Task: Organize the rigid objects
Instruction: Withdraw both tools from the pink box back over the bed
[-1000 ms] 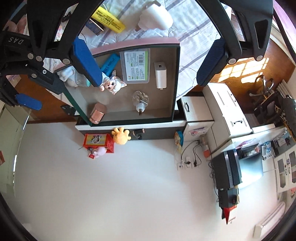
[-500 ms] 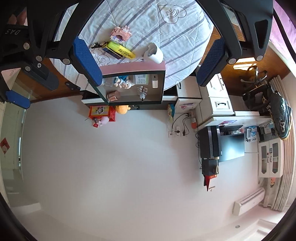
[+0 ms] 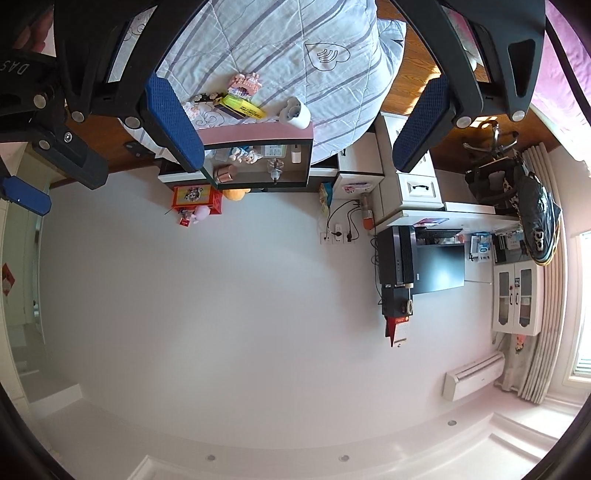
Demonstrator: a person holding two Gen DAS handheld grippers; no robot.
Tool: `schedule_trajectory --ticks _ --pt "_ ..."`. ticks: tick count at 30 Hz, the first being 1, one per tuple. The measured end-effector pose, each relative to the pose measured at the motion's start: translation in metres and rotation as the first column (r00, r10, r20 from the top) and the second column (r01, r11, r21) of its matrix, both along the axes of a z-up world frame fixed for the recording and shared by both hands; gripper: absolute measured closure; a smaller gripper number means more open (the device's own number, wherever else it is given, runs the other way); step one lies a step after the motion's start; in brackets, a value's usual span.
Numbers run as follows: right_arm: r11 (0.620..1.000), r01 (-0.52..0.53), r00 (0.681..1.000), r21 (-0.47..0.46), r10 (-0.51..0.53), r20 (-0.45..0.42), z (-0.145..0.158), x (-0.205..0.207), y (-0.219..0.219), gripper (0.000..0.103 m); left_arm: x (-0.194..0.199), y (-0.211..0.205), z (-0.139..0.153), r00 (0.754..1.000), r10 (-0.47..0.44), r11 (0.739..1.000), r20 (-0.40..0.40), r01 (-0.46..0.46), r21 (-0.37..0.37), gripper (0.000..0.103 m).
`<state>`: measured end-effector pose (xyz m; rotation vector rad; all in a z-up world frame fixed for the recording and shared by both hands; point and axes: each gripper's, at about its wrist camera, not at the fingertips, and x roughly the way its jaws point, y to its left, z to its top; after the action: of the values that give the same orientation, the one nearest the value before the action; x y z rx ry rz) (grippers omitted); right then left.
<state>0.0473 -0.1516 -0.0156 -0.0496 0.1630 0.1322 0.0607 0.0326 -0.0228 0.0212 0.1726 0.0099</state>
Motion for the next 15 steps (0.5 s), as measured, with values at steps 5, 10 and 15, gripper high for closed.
schedule_trajectory --ticks 5,10,15 --pt "1.0 -0.001 1.0 0.001 0.001 0.012 0.001 -0.014 0.002 0.0 -0.011 -0.002 0.002 1.0 0.006 1.0 0.014 -0.006 0.008 0.0" --pt "1.0 0.001 1.0 0.001 -0.001 0.023 0.003 -0.018 0.001 0.0 -0.014 -0.003 0.003 1.0 0.006 1.0 0.021 -0.007 0.006 0.0" --pt "1.0 0.0 1.0 0.002 0.0 0.021 0.001 -0.018 0.0 0.0 -0.015 -0.003 0.003 1.0 0.01 1.0 0.023 -0.01 0.009 0.0"
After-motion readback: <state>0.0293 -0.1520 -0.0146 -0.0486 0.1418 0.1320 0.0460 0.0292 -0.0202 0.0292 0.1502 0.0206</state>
